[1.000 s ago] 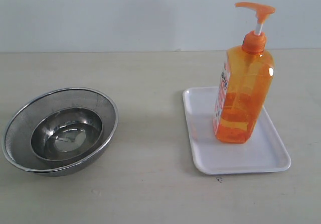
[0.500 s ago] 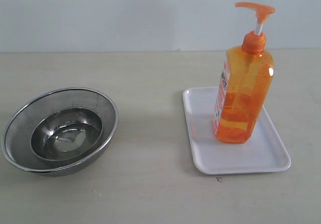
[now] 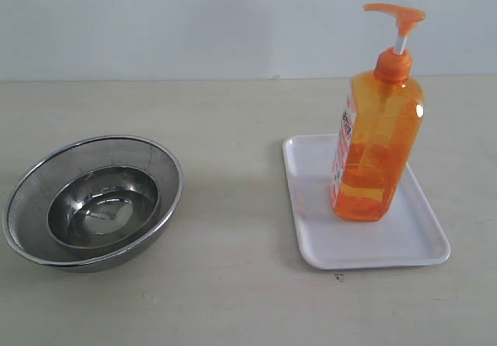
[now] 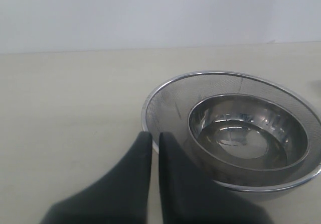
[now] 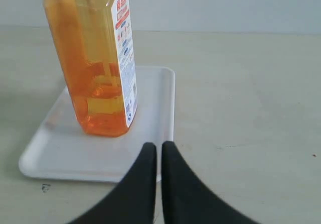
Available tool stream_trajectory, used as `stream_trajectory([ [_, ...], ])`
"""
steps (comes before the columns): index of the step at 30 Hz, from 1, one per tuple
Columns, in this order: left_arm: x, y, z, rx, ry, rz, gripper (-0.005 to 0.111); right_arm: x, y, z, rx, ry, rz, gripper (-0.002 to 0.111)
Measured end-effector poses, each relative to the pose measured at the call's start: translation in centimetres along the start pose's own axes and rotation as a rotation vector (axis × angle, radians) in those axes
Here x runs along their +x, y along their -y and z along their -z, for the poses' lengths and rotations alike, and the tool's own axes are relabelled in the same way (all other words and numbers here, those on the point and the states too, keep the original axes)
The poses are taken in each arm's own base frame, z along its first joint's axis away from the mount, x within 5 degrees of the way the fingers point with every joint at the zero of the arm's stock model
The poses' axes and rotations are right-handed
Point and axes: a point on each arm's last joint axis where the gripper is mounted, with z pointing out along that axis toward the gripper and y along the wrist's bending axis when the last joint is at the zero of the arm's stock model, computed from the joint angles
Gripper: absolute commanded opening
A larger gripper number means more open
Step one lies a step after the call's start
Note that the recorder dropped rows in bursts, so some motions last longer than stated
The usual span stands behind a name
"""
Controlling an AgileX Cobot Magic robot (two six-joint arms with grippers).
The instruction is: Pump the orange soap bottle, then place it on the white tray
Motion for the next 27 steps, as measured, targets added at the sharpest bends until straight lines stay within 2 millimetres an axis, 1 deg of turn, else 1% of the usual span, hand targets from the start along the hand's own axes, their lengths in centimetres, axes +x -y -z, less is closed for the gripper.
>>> stream_trajectory([
  [27,0.0,0.0,0.0,0.0,0.0,0.0,0.005,-0.1,0.02,0.0,0.002,0.011,0.0,0.0],
])
